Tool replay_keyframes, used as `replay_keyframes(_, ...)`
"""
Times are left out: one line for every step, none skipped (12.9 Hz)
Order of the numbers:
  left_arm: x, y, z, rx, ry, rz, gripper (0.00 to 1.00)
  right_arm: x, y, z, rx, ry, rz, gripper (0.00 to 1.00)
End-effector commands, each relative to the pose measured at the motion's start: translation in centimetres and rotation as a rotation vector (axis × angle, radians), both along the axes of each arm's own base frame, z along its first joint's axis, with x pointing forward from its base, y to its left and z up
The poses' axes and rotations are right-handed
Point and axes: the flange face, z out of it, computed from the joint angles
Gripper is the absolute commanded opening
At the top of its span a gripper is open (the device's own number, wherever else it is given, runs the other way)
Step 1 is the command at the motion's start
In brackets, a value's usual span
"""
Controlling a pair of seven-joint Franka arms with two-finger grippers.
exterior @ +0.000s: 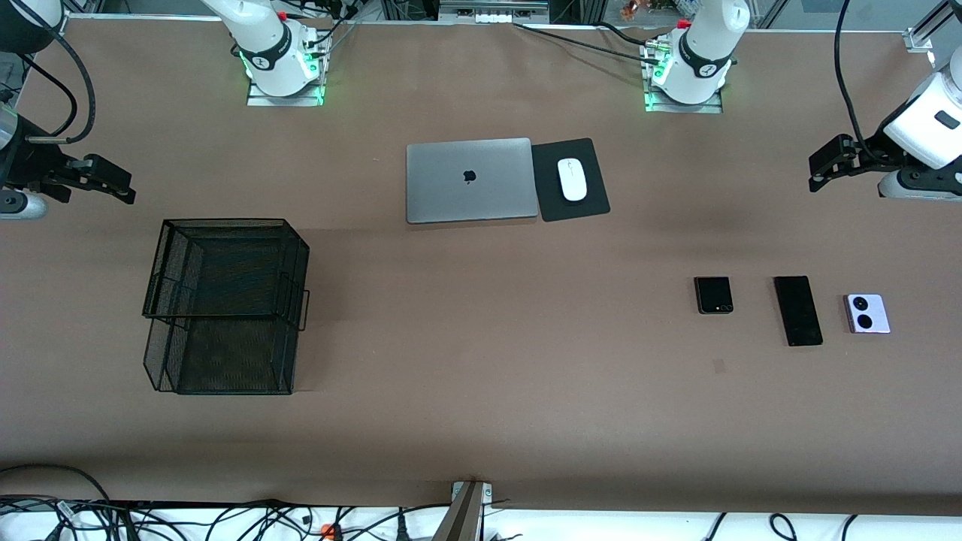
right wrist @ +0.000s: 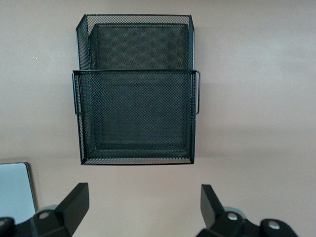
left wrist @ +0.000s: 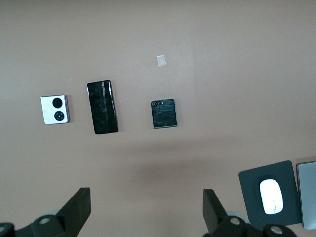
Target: Place phones with both arms
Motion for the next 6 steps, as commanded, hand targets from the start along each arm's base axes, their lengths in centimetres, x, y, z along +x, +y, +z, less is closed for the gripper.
replay_keyframes(0.52, -0.2, 0.55, 0.012, 0.012, -0.016, 1.0, 0.07, 0.15, 0.32, 0.019, -0.006, 0.005, 1.0)
replay_keyframes(0.51, -0.28, 0.61, 0.012, 0.012, -0.016, 1.0, 0.07, 0.15, 0.32, 0.019, -0.006, 0.005, 1.0)
replay_keyframes(0.5, -0.2, 0.6, 0.012, 0.013, -0.016, 1.0, 0.07, 0.15, 0.32, 0.019, -0.006, 0.005, 1.0)
replay_keyframes(0.5, -0.36, 0.67, 0.012, 0.012, -0.019, 1.0, 0.07, 0.15, 0.32, 0.019, -0.006, 0.005, 1.0)
replay_keyframes(0.59, -0.38, 0.57, 0.011, 0.013, -0.02, 1.0, 0.07, 0.15, 0.32, 0.019, -0.006, 0.005, 1.0)
replay_keyframes(0.65, -0.43, 0.39, 0.006, 0.018, -0.02, 1.0, 0.07, 0.15, 0.32, 0.019, -0.006, 0.005, 1.0)
